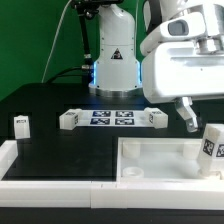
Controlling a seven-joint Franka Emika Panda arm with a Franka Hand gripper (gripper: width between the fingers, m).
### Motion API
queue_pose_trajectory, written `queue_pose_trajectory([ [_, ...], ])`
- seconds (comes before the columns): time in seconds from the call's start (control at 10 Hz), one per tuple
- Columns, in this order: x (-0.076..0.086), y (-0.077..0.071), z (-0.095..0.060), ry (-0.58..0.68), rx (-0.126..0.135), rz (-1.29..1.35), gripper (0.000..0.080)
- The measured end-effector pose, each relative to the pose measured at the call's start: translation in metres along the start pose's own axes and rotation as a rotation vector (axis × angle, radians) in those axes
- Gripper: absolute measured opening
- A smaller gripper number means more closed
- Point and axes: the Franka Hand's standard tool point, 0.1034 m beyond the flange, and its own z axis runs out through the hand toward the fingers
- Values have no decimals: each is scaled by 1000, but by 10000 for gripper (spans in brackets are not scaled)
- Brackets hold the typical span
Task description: Assemble one leg
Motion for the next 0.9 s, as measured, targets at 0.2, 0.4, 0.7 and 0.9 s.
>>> queue_pose_trajectory([
  [0.2,-4,-11,0,-120,46,13,649],
  [0.4,-9,-18,-1,-301,96,5,649],
  [0.7,-17,-13,-10,-565,139,-7,649],
  [0.9,-13,-8,-10,-646,150,-22,649],
])
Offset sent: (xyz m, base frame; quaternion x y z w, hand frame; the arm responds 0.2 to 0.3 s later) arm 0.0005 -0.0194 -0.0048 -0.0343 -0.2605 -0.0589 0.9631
